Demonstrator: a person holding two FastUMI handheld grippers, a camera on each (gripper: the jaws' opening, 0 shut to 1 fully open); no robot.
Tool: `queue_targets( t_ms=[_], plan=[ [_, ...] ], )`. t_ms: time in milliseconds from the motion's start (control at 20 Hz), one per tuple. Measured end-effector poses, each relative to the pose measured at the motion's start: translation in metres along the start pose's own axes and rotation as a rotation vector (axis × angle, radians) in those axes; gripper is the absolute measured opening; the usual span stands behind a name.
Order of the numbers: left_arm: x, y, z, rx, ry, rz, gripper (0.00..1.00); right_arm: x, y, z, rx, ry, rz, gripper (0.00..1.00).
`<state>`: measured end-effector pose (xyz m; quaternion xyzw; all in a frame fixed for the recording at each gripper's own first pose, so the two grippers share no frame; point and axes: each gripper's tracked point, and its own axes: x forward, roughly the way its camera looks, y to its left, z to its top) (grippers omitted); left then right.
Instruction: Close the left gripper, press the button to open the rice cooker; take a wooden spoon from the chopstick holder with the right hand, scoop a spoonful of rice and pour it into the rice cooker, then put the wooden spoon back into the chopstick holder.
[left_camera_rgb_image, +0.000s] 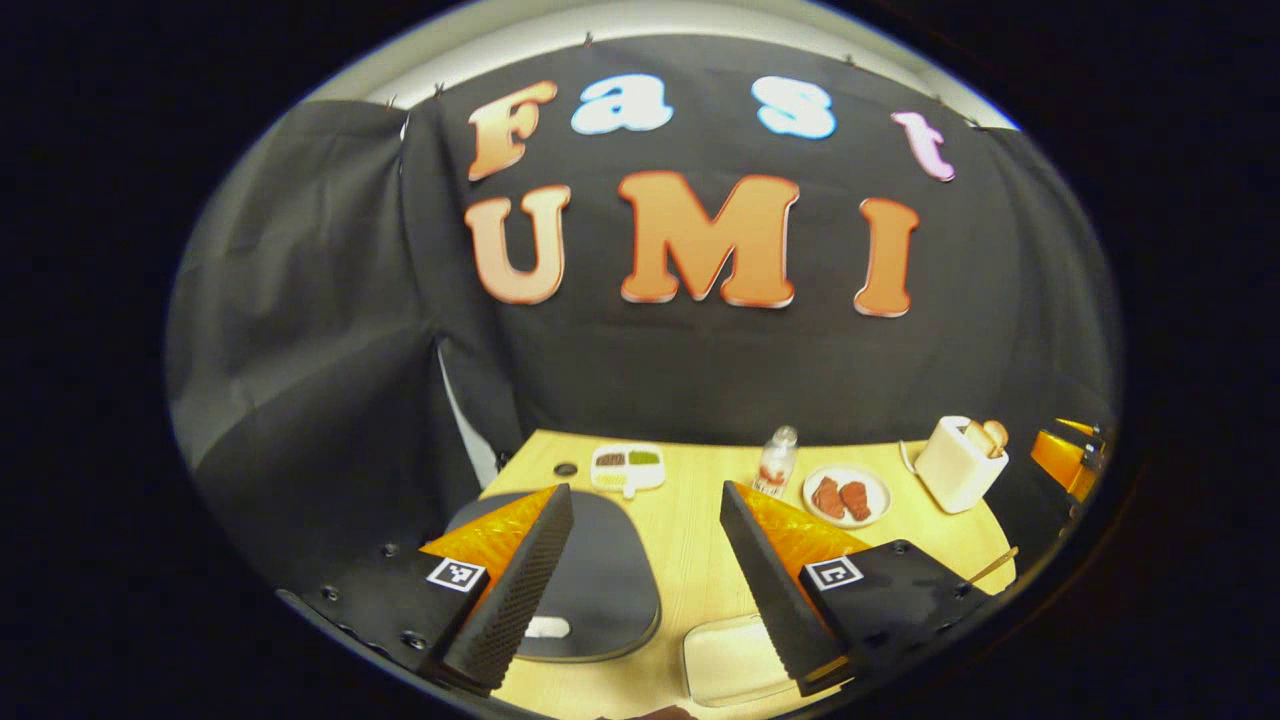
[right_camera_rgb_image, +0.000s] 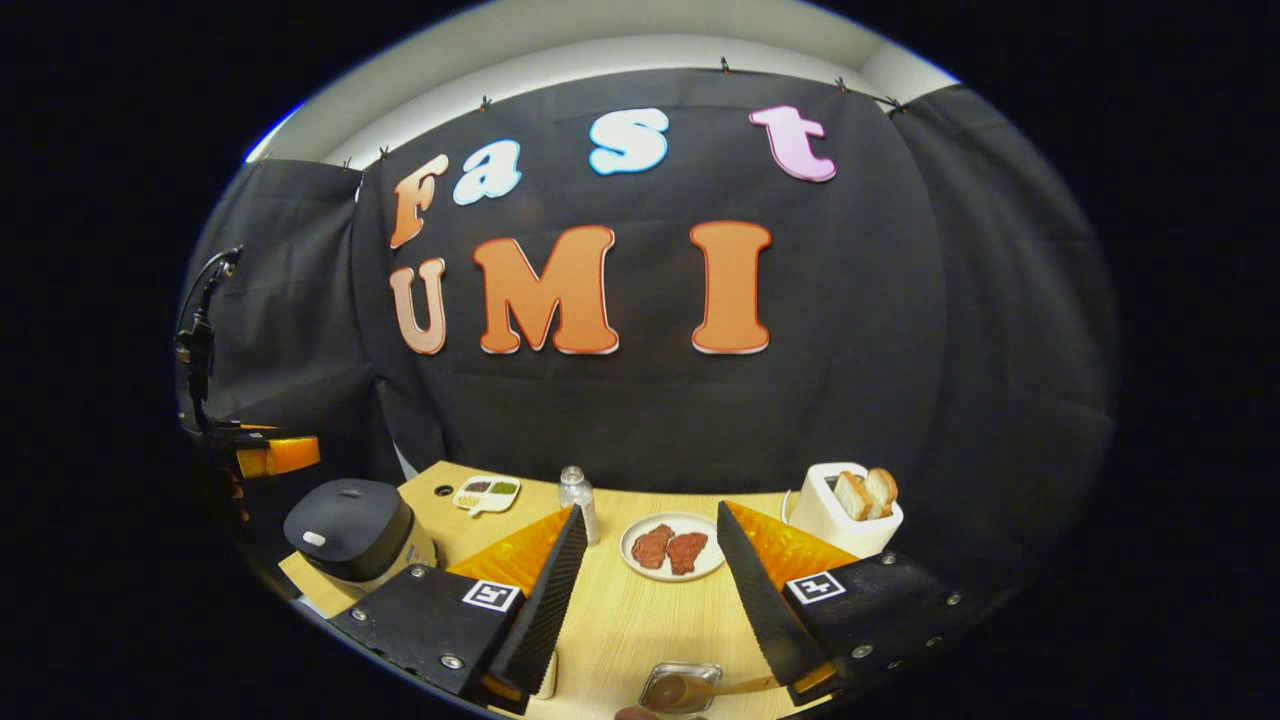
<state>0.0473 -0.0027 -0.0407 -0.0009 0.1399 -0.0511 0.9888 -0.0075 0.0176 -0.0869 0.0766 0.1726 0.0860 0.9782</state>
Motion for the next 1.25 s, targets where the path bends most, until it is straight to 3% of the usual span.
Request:
queue_targets(
  t_ms=[300,600,750,900,1250],
  plan=[
    [-0.043,-0.027,0.050,0.065,-0.218,-0.022,1.00,-0.006,0.012,0.037,-0.043,-0.149,0.006,0.82],
    [-0.070,-0.047,0.047,0.055,-0.322,-0.024,1.00,-0.001,0.031,0.037,-0.051,-0.203,0.050,0.82],
    [-0.071,-0.051,0.038,0.056,-0.318,-0.019,0.96,-0.002,0.041,0.032,-0.051,-0.195,0.073,0.82],
    [-0.070,-0.061,0.018,-0.041,-0.255,-0.046,1.00,-0.002,0.047,0.030,-0.056,-0.198,0.083,0.82],
    [-0.069,-0.051,0.009,-0.071,-0.218,-0.031,0.96,-0.007,0.051,0.027,-0.040,-0.203,0.089,0.82]
  ],
)
